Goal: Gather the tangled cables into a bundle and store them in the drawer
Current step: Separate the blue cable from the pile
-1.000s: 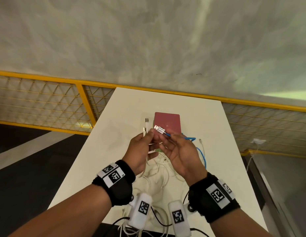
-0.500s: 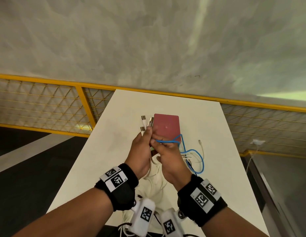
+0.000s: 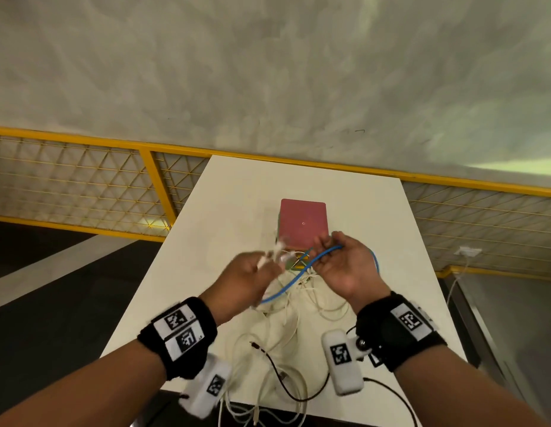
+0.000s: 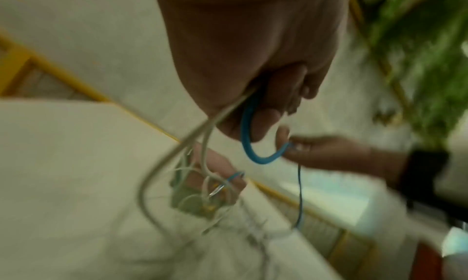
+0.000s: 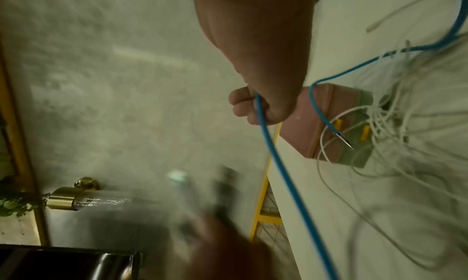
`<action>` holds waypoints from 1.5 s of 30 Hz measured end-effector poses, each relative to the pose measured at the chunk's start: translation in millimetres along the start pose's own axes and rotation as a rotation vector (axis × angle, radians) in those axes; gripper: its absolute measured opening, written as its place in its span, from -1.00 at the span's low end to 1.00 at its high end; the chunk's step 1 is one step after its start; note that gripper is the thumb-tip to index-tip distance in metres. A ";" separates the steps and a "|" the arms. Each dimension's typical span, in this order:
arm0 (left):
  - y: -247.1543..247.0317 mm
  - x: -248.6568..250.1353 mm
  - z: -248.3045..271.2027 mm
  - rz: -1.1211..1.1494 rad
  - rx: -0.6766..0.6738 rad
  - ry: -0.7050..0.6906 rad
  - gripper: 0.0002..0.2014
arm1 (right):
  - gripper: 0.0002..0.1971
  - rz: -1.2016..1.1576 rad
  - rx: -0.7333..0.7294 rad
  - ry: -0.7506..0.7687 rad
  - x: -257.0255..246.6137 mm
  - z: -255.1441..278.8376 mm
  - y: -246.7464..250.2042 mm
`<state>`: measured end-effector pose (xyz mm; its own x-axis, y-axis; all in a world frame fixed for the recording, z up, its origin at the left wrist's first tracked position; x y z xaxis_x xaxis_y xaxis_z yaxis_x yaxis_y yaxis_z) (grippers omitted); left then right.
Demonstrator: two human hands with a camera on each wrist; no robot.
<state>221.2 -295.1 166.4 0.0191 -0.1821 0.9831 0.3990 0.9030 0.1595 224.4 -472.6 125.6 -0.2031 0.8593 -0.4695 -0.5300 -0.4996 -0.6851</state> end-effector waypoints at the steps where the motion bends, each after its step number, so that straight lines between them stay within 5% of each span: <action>1: -4.8 -18.8 5.4 -0.191 -0.098 0.012 -0.59 | -0.69 0.013 0.004 0.006 -6.8 -1.6 -0.6; 7: 21.2 -130.1 50.8 -0.783 -0.407 0.268 -0.69 | -0.66 0.006 0.074 0.077 -43.0 -8.0 5.9; 9: 30.8 -113.7 50.0 -0.602 -0.252 0.246 -0.74 | -0.68 0.015 0.087 0.078 -43.0 -5.7 7.4; 12: 39.2 -54.9 27.2 -0.021 0.148 0.173 -0.74 | -0.73 0.169 0.036 0.034 -18.7 -2.0 1.3; 15: 24.8 9.4 -6.6 0.131 0.273 0.032 -0.71 | -0.76 0.299 -0.078 -0.058 24.4 4.8 -11.6; 18: -12.5 36.2 -29.7 0.111 0.137 -0.022 -0.82 | -0.71 0.303 -0.175 -0.104 53.8 14.8 -24.4; 23: -33.1 7.2 -29.1 0.064 0.079 0.048 -0.84 | -0.57 0.084 -0.200 -0.115 60.8 18.2 -22.6; 27: -33.5 -9.9 -18.2 0.081 -0.013 0.074 -0.83 | -0.56 0.185 -0.203 -0.196 69.6 16.0 -15.6; 30: -35.2 -24.3 1.8 -0.060 -0.200 0.108 -0.85 | -0.56 0.178 -0.115 -0.184 55.3 7.0 -5.3; 35: -15.6 -83.5 57.7 -0.403 -0.640 0.361 -0.87 | -0.75 0.114 0.068 -0.108 -0.1 -6.3 26.5; 37: -3.5 -93.4 70.5 -0.504 -0.703 0.432 -0.88 | -0.78 0.136 0.065 -0.064 -19.7 -4.3 29.7; 39: 5.8 -91.4 65.9 -0.430 -0.613 0.423 -0.87 | -0.81 0.211 0.030 -0.039 -29.0 3.2 25.9; 45: 41.9 -40.1 4.3 0.288 0.071 0.232 -0.81 | -0.85 0.809 -0.295 -0.102 19.6 51.3 -2.6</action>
<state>233.2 -248.3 134.0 0.3318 0.0073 0.9433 0.2828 0.9532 -0.1069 179.6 -448.8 146.7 -0.5058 0.2260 -0.8325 0.0415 -0.9576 -0.2851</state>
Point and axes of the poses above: each hand's wrist, its own z-axis away from the middle knuckle, its own y-axis out of the back of the hand, x = y × z, the point moved 9 cm from there along -z, towards the middle knuckle
